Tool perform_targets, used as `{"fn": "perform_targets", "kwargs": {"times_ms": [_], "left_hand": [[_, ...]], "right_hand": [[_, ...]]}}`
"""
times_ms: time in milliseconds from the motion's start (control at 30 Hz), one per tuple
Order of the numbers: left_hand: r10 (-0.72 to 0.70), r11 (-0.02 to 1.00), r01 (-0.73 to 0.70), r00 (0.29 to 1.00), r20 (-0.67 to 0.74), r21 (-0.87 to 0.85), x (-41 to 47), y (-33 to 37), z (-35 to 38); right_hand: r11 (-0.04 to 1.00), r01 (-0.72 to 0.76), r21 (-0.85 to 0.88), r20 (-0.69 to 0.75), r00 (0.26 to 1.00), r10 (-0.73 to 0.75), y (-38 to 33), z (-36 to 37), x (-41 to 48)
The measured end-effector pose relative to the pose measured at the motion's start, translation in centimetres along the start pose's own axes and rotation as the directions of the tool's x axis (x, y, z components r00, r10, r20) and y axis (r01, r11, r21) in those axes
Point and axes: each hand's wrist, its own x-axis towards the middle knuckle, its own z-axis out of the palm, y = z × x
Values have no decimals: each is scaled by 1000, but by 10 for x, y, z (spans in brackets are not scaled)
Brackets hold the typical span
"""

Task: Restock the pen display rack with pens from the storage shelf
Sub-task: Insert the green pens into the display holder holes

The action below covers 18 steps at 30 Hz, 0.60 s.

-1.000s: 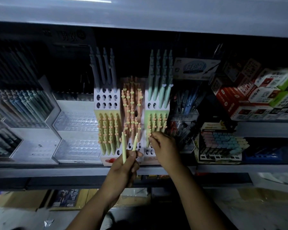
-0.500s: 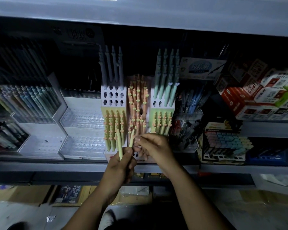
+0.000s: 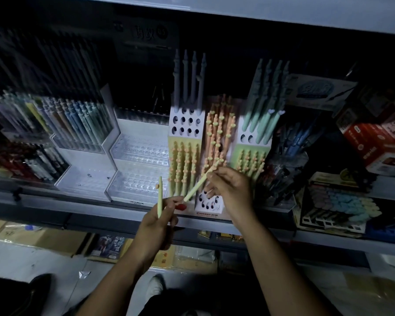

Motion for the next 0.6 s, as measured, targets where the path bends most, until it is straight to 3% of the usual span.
{"fn": "perform_targets", "kwargs": {"times_ms": [200, 600], "left_hand": [[3, 1000, -3, 1000, -12, -14, -1, 2, -3], [-73, 970, 76, 997, 19, -230, 4, 2, 0]], "right_hand": [[940, 125, -318, -13, 991, -137, 34, 8, 7], [745, 323, -584, 106, 940, -324, 46, 16, 10]]}}
